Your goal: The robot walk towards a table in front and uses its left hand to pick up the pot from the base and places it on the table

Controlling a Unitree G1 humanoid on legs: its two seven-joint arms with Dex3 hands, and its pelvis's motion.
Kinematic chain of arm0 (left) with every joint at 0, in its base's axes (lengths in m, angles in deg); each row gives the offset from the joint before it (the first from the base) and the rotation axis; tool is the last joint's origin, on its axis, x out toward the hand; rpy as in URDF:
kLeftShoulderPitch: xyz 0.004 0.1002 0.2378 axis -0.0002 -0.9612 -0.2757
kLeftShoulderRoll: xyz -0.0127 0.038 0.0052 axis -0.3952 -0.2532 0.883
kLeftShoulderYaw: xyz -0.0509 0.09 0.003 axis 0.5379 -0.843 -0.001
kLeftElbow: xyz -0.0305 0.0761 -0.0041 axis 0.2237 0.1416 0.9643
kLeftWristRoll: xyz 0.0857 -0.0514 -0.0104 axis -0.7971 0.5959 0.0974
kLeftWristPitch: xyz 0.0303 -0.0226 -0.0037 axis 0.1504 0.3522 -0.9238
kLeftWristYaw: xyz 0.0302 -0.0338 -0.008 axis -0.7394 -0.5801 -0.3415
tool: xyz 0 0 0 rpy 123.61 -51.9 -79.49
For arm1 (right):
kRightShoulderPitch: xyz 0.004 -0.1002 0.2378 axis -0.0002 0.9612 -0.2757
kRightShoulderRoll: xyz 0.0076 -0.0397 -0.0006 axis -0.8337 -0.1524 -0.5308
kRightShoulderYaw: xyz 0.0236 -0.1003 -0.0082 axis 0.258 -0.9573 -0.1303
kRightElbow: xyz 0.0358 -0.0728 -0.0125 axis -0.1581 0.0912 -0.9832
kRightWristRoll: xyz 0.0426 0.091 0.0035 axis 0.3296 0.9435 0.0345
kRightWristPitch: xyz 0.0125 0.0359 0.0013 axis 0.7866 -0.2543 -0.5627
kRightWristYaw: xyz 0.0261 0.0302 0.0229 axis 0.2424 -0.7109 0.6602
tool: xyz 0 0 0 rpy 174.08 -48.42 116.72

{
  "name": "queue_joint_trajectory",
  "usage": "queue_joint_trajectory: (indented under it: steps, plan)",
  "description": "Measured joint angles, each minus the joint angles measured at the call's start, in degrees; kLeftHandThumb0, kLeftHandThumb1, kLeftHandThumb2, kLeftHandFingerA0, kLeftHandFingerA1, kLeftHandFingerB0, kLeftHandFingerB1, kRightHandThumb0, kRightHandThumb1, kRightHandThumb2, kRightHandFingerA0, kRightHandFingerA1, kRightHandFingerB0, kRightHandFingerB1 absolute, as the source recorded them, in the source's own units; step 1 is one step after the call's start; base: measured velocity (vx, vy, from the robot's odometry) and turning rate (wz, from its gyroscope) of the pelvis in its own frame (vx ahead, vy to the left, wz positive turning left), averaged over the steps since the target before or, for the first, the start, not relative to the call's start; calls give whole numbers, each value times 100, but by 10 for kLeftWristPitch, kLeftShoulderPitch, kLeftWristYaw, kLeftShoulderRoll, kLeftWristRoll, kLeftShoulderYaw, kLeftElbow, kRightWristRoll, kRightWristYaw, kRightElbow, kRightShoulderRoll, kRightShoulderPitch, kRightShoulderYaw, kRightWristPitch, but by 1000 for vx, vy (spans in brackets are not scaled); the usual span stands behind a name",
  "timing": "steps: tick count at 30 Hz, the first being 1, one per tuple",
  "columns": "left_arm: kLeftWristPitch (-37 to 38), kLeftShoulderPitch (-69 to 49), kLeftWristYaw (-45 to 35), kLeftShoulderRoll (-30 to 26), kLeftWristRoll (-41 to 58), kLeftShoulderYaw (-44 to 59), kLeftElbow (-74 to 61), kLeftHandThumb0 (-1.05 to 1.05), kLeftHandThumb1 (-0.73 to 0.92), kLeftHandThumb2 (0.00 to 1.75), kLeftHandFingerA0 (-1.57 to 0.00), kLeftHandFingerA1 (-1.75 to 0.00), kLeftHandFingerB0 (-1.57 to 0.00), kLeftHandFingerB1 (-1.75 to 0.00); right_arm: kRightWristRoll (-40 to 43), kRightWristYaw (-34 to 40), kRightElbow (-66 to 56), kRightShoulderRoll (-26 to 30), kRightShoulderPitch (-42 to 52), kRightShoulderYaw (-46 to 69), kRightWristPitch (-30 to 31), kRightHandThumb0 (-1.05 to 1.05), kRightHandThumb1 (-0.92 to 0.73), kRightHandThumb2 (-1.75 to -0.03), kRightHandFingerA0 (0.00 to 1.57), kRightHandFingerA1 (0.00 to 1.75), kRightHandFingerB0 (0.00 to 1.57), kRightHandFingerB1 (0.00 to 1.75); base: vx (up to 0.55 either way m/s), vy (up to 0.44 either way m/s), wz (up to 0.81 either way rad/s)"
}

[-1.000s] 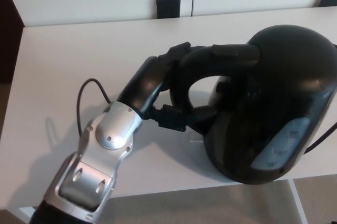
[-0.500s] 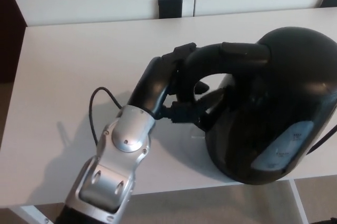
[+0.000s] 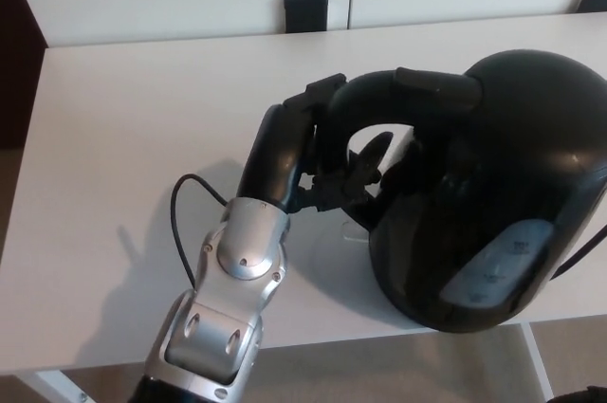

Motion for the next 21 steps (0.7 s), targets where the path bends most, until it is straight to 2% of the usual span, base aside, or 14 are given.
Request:
queue_joint_trajectory:
  steps: [6,7,9,10,12,13,16,17,18,21]
  plan:
    - [0,-7,-8,0,9,7,-4,-25,70,78,-119,-119,-96,-98,-7,6,1,0,3,-11,-3,-98,-31,-77,75,70,50,53,0,0,0]
    - [0,-7,-9,0,9,8,-4,-24,70,75,-121,-116,-99,-96,-7,7,1,0,3,-11,-3,-105,-33,-77,78,70,55,54,0,0,0]
    - [0,-12,-13,1,15,12,-7,-25,69,72,-123,-113,-96,-97,-9,9,1,0,4,-13,-4,-105,-32,-77,80,70,54,54,0,0,0]
    - [-1,-17,-15,5,19,16,-10,-22,68,70,-125,-110,-100,-92,-10,10,1,0,5,-13,-5,-105,-34,-78,79,71,53,55,0,0,0]
    - [-6,-23,-16,15,28,28,-17,-20,69,68,-120,-112,-99,-93,-11,12,2,0,7,-14,-6,-105,-34,-78,79,70,52,54,0,0,0]
    - [-14,-23,-17,19,38,37,-22,-20,63,72,-111,-121,-95,-94,-12,12,2,0,7,-15,-6,-96,-33,-79,79,69,51,53,0,0,0]
    - [-33,-21,-19,21,62,58,-30,-19,63,74,-109,-126,-91,-99,-12,13,2,0,7,-17,-6,-96,-33,-79,79,70,51,53,0,0,0]
    - [-40,-19,-19,21,71,63,-33,-19,63,74,-109,-126,-91,-99,-12,13,2,0,7,-18,-6,-96,-33,-79,79,70,51,53,0,0,0]
    - [-47,-17,-20,22,78,68,-35,-20,62,74,-112,-126,-94,-97,-13,13,2,0,7,-19,-6,-105,-34,-79,79,69,54,53,0,0,0]
    - [-73,-6,-20,27,107,81,-46,-21,65,70,-114,-126,-96,-95,-13,13,2,0,7,-22,-6,-105,-36,-80,79,70,52,54,0,0,0]
